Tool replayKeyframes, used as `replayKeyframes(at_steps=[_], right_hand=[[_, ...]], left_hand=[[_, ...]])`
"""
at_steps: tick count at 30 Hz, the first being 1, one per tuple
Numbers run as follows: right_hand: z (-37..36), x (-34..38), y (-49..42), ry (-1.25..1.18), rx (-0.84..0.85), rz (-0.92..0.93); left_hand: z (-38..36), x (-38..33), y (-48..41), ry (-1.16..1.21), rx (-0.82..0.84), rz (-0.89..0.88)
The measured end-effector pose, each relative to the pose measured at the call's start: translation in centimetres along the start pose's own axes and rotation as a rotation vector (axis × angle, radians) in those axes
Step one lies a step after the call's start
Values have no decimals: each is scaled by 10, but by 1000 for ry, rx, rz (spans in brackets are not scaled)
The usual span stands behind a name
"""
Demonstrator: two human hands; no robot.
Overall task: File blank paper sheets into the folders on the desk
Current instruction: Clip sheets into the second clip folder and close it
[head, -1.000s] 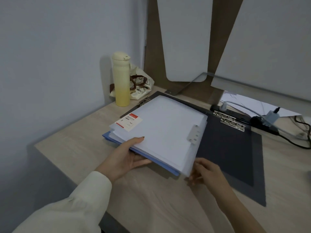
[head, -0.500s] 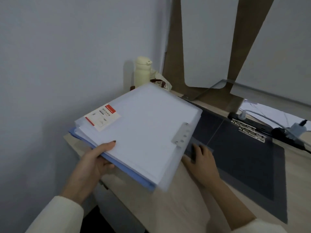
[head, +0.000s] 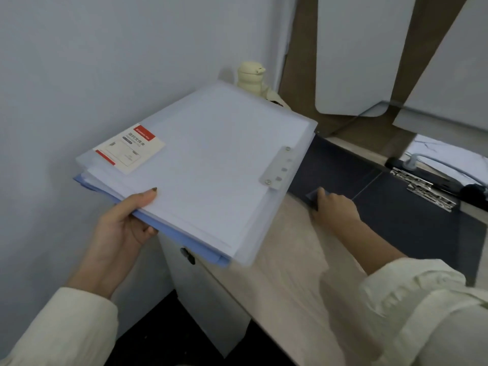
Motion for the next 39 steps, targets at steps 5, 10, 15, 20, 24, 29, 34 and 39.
replayKeyframes(at_steps=[5,10,15,20,24,29,34,39], right_hand=[[3,1,3,-23,-15,15],[0,8,-3,-48,9,16],[2,3,3,-116,-60,-65],[28,-21,31,-335,-220,-216],[50,-39,58,-435,-304,-276],[60,-46,84,-411,-274,-267],[54,-44,103,-299,-180,-193],[41,-26,120,-56,-258,-25]], left_hand=[[3,-4,6,6,-12,-3],[6,-3,10,29,-41,-5],[12,-1,12,56,-63,-6],[23,5,16,97,-71,35],[31,10,18,53,-50,73],[13,37,3,-8,0,144],[-32,77,-25,-85,65,292],[-70,106,-57,-184,131,384]])
Point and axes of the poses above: each hand's wrist, its own y-axis away from the middle knuckle, its own z-axis out of the back of the hand, x = y × z, the point moved 4 cm from there along -y, towards the middle knuckle, and after that the axes turned 3 degrees about y, right-handed, at the moved point
